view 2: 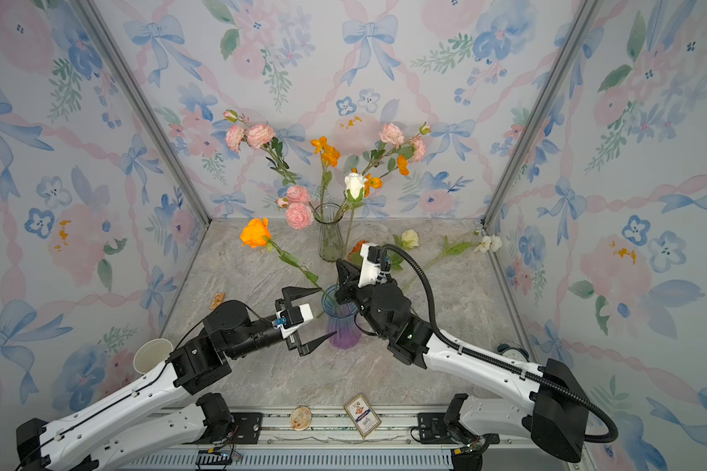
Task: Arrange flowers in a vase
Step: Place the flower in the vase.
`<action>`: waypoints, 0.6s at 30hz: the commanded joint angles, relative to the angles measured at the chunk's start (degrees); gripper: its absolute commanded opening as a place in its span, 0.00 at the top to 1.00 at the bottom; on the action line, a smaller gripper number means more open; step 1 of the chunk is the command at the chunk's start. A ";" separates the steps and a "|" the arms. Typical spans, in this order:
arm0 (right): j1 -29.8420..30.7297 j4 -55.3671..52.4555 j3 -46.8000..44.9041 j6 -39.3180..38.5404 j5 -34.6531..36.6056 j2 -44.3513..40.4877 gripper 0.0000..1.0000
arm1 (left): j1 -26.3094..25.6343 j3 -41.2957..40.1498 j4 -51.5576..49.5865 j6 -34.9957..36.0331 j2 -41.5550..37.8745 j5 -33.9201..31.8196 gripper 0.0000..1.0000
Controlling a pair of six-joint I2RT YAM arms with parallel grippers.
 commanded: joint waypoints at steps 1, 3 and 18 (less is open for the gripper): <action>1.23 3.79 -2.39 1.94 1.47 1.89 0.89 | 0.29 0.23 -0.25 -0.65 -0.10 0.89 0.02; 1.51 2.94 -2.90 2.10 1.61 2.42 0.89 | 0.29 0.24 -0.31 -0.65 -0.07 0.93 0.02; 3.19 -2.29 -4.14 -0.45 3.85 1.24 0.68 | 0.29 0.16 -0.32 -0.63 0.04 1.04 0.02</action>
